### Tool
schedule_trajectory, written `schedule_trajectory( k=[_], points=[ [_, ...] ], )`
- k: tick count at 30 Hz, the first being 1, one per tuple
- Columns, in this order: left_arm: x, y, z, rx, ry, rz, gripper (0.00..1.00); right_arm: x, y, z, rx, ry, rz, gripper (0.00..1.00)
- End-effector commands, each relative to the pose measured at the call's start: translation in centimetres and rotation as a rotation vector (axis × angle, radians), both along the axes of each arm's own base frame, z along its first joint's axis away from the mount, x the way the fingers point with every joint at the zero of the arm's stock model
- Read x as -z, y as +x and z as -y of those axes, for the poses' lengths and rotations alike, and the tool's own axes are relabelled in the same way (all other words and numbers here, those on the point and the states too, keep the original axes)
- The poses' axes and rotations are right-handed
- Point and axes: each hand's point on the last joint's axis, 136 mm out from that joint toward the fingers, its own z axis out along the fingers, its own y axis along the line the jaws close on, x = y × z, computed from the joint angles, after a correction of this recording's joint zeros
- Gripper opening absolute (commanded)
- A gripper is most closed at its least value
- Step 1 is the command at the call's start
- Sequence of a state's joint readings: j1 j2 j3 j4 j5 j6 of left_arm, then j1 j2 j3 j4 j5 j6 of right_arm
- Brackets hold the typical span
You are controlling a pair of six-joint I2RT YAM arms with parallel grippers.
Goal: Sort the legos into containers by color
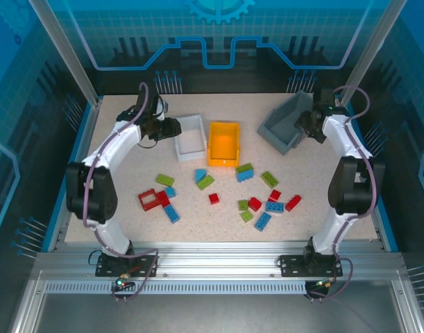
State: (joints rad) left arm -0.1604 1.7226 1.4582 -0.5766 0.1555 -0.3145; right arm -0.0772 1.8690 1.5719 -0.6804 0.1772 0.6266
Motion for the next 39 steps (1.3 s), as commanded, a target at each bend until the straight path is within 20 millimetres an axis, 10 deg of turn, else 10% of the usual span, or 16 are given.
schedule_trajectory(
  k=[1, 11, 24, 39],
  points=[
    [-1.9, -2.4, 3.1, 0.061, -0.076, 0.034, 0.48, 1.5, 1.7, -0.4, 0.000, 0.077, -0.022, 0.69],
    [-2.4, -7.9, 6.3, 0.103, -0.198, 0.038, 0.46, 1.3, 1.3, -0.6, -0.161, -0.182, -0.089, 0.21],
    [-1.7, -10.5, 5.9, 0.079, -0.207, 0.031, 0.45, 1.9, -0.6, -10.7, -0.529, -0.239, -0.103, 0.14],
    [-1.6, -10.7, 6.0, 0.076, -0.215, 0.029, 0.44, 2.2, -5.4, -11.1, -0.540, -0.165, -0.100, 0.13]
  ],
)
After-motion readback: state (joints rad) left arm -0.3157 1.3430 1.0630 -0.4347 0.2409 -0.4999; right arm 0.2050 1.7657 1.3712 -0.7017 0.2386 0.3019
